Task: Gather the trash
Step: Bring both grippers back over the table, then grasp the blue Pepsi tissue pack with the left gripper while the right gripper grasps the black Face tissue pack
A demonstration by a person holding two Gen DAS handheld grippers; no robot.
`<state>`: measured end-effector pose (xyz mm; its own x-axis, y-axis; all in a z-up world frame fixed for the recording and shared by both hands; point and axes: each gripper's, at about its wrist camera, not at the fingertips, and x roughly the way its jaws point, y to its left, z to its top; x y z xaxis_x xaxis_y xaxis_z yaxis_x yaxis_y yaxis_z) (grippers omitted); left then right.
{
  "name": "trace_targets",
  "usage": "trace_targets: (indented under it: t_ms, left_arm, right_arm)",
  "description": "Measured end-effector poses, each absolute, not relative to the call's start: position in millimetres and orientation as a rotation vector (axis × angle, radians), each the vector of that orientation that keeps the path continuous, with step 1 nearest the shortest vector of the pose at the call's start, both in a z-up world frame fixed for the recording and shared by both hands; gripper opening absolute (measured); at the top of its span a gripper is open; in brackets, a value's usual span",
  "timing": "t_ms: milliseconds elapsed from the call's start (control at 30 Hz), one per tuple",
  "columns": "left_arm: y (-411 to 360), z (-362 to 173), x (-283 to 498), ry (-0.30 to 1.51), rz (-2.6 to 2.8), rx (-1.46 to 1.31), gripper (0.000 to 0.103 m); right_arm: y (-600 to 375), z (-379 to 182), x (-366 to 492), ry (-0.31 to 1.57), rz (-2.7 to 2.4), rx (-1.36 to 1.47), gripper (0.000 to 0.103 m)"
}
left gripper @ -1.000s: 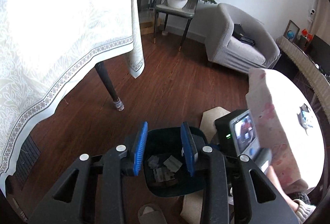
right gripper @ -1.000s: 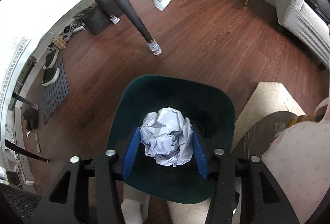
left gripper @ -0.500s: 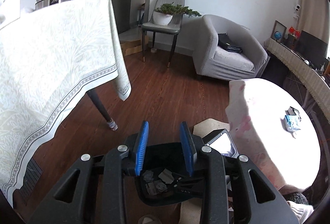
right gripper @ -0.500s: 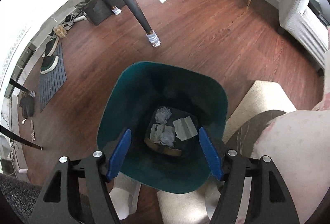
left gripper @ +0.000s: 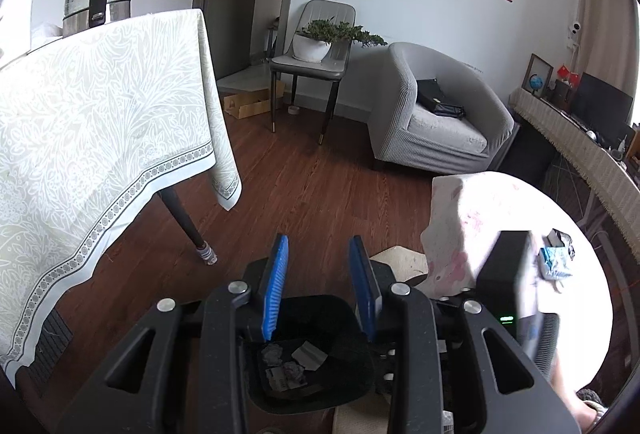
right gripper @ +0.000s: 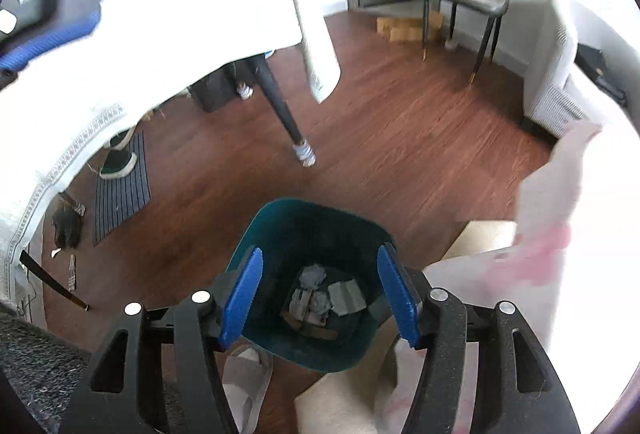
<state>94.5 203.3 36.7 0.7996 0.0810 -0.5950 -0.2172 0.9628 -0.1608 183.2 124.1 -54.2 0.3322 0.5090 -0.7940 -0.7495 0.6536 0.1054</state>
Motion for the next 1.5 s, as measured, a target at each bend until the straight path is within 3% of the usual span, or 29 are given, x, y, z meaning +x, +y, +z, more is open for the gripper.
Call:
trace_targets:
  t_ms: [300,1100,1500]
  left_arm:
    - [163,47,111,0.593,0.089,-0.239,0.035]
    - [23,22,172,0.668,-0.157,-0.208,0.067]
    - [-44,-3,198,0.738,-0.285,-0.176,0.086]
  right_arm:
    - [57,-12,187,0.807,0.774,-0.229,0.059]
    - [-131,15,209,0.710,0.414,-0.134,0.060]
    - [-220,9,208,0.722,0.278,0.006,0.085]
